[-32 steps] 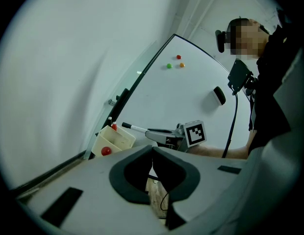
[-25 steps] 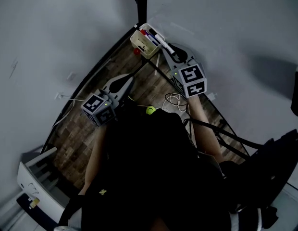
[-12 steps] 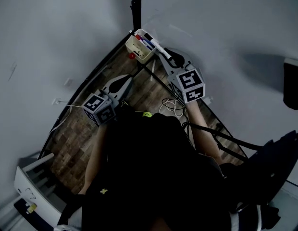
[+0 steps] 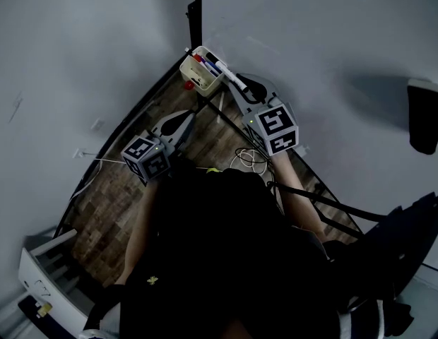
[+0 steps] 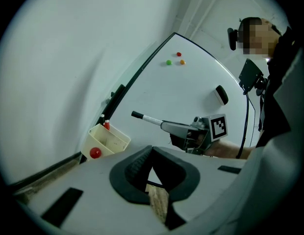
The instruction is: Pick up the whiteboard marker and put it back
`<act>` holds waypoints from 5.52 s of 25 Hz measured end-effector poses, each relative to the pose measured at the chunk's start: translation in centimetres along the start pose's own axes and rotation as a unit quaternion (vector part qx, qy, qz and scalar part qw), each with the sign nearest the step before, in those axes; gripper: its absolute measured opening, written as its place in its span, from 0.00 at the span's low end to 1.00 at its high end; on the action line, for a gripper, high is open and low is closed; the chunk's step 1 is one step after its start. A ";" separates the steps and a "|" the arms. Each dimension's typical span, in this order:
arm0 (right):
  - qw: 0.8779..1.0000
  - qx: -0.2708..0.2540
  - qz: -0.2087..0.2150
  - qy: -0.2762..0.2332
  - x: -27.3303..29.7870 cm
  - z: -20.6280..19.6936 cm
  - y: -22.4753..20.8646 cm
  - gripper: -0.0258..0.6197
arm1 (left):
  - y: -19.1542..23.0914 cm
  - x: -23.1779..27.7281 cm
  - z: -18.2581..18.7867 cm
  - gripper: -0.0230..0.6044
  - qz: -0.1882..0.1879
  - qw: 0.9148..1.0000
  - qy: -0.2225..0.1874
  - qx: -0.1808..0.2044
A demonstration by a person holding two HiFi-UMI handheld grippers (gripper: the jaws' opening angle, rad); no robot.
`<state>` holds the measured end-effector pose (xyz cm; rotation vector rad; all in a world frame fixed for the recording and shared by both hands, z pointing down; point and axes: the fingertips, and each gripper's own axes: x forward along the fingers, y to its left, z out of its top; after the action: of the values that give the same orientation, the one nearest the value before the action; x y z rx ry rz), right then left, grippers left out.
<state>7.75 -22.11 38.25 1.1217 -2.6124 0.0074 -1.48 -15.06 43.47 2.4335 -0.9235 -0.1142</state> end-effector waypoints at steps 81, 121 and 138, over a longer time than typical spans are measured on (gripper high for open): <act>0.987 0.002 0.059 0.151 9.9 -7.1 2.9 0.18 | 5.7 -5.7 -1.2 0.07 0.036 0.997 0.026 -0.070; 0.981 -0.049 0.072 0.171 11.1 -6.6 4.3 0.19 | 5.7 -6.5 -0.3 0.07 0.046 0.995 0.023 -0.082; 0.986 -0.039 0.070 0.145 10.5 -6.1 4.1 0.21 | 6.4 -6.0 -0.4 0.07 0.042 0.997 0.019 -0.060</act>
<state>-0.38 -25.99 47.40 0.8388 -2.4020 0.0896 -9.76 -15.04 46.38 2.2760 -0.9734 -0.0908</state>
